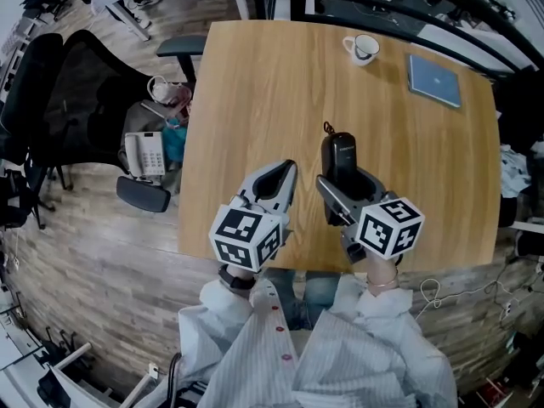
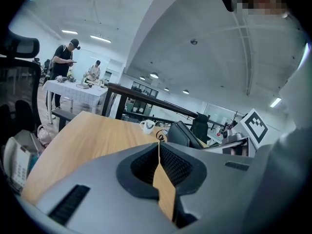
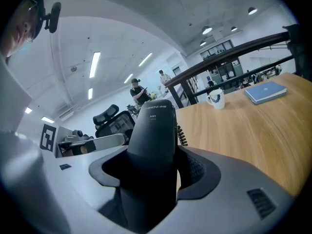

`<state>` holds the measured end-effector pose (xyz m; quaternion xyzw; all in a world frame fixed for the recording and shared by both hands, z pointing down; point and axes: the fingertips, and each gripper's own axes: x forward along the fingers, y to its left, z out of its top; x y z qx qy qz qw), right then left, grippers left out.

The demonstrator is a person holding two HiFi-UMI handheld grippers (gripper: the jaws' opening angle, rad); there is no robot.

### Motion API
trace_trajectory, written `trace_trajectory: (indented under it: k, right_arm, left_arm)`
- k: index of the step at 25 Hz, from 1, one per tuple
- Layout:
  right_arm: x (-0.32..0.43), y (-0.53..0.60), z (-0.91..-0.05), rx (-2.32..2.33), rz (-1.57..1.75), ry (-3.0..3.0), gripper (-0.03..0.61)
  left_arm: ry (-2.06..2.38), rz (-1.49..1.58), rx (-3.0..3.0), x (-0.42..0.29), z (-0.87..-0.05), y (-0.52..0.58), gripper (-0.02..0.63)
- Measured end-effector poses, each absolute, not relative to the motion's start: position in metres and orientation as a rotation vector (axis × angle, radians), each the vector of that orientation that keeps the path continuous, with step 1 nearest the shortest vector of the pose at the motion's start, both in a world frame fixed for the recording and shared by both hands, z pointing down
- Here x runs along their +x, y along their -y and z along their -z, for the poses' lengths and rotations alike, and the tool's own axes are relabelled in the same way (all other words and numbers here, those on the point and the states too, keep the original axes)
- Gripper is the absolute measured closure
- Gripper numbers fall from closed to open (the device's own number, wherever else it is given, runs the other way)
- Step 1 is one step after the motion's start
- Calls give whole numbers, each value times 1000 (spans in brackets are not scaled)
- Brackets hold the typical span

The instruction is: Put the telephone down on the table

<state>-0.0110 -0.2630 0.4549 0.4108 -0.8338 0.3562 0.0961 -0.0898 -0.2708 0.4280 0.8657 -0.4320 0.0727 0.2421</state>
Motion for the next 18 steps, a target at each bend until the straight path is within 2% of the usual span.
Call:
trace_trajectory:
  k: [18]
  right_arm:
    - [-34,264,-549,1198,-1091,2326,261]
  left_arm:
    - [1211,-227,2265,-117,-504,275,597]
